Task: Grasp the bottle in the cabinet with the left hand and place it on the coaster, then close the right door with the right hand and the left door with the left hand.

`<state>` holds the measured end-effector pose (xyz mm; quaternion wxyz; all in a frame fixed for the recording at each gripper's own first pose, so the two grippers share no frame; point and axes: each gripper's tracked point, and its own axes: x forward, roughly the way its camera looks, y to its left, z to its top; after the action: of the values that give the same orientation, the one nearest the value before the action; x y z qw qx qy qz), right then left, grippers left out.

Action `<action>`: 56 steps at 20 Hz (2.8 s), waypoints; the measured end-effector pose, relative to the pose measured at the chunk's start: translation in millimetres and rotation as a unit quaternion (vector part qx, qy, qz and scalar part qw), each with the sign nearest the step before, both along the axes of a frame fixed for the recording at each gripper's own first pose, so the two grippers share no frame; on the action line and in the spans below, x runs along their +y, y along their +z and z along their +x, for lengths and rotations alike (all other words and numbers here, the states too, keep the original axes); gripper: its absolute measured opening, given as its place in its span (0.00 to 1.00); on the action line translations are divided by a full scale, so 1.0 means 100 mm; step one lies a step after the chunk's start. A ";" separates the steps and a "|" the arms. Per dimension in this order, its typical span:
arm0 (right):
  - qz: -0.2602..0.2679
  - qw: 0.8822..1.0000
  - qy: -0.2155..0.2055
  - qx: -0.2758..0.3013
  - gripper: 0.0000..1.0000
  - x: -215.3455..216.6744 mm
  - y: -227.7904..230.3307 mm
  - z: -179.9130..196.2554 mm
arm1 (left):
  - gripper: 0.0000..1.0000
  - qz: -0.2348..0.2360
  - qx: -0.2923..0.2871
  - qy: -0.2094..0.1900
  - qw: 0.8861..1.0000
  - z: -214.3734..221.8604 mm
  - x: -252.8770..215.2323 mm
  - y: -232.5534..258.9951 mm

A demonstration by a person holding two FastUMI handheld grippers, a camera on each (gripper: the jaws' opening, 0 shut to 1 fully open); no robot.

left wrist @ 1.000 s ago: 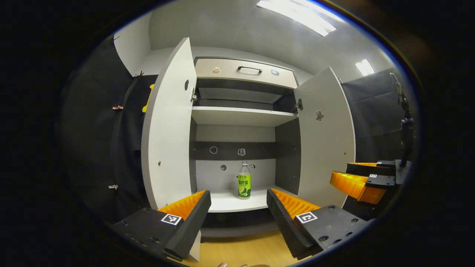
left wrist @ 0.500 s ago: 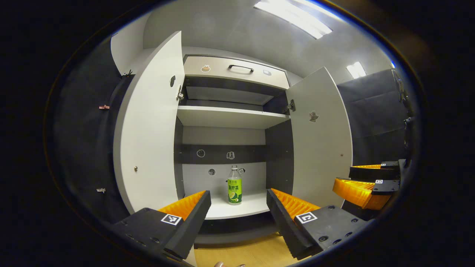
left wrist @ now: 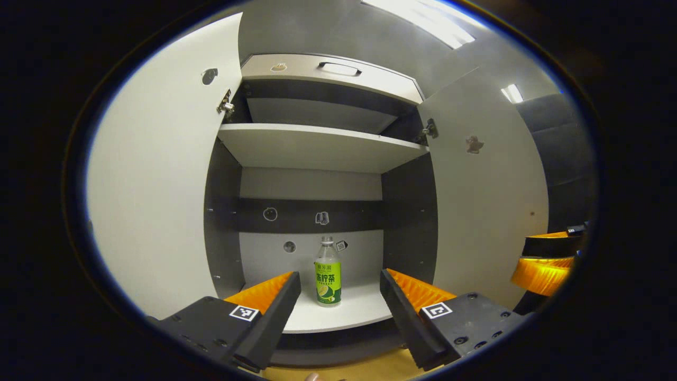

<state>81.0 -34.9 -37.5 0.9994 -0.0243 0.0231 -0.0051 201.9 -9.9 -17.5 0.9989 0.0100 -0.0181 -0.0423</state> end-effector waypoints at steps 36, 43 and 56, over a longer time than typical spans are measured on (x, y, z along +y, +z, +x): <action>-0.018 0.996 0.067 0.054 0.98 0.06 -0.66 0.95 | 0.95 0.004 0.041 0.000 0.999 2.47 0.16 -0.98; -0.017 0.996 0.063 0.056 0.98 0.03 -0.68 0.98 | 0.80 0.004 0.045 -0.001 0.999 2.51 0.16 -1.04; -0.014 0.999 0.024 0.037 0.98 -0.03 -0.42 0.72 | 0.79 -0.003 0.014 -0.013 1.000 1.89 0.18 -0.50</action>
<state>153.3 -37.8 -79.3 0.9973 -0.0387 0.0595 0.0193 391.0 7.8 -68.0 0.9984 0.0066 -0.0039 -0.0557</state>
